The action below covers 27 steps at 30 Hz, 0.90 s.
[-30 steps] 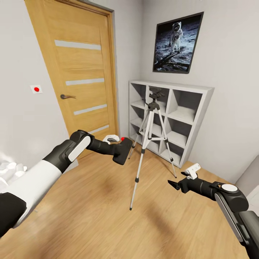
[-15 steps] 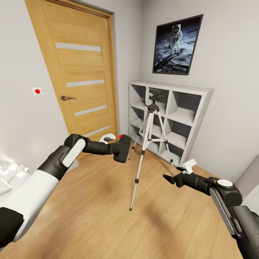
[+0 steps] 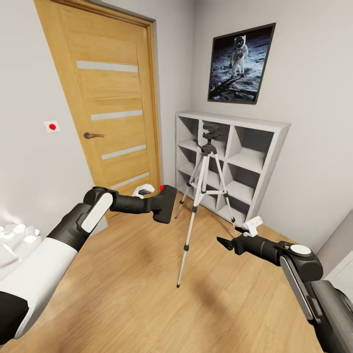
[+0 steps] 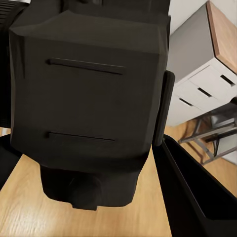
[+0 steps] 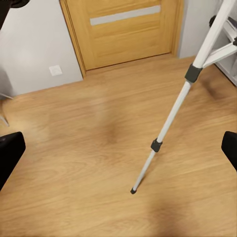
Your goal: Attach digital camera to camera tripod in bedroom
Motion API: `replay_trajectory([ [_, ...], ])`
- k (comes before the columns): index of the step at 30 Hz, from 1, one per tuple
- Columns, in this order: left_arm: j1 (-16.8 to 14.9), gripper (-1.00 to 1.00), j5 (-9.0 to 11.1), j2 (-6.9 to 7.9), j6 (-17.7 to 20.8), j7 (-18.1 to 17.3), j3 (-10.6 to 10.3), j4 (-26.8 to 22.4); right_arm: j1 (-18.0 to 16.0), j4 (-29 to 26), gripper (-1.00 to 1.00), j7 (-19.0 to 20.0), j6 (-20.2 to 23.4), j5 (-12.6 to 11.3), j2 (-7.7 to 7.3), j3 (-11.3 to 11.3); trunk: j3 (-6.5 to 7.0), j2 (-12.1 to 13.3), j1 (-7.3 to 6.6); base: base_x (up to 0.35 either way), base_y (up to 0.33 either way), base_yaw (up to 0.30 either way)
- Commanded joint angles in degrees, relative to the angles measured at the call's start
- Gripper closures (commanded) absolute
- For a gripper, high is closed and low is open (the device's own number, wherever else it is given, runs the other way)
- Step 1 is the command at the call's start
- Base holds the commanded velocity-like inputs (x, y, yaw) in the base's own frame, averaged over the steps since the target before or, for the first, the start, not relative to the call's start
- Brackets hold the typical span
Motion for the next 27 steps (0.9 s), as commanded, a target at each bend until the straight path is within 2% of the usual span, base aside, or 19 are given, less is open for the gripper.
replay_trajectory([
  [1,-0.04,1.0,-0.47,0.05,0.04,-0.66,-0.16,-0.09,-0.02,-0.06,-1.0,-0.1,0.43,-0.36,-0.02,-0.01,0.11,0.36,-0.22,0.0,0.0,0.0],
  [8,0.03,1.0,-0.5,0.08,0.04,-0.66,-0.82,-0.58,0.07,-0.04,-1.0,-0.09,0.27,-0.33,0.01,-0.37,1.37,3.17,-1.75,0.0,0.0,0.0],
  [20,-0.36,1.0,-0.72,-0.37,0.04,-0.6,-0.8,-0.66,0.08,-0.06,-1.0,0.0,0.24,-0.29,-0.05,-0.65,3.52,7.98,-4.39,0.0,0.0,0.0],
  [27,-2.47,1.0,-0.69,-1.48,0.04,1.97,-0.69,-0.36,0.12,-0.07,-1.0,-0.04,0.24,-0.26,-0.02,-0.66,4.78,10.79,-5.93,0.0,0.0,0.0],
])
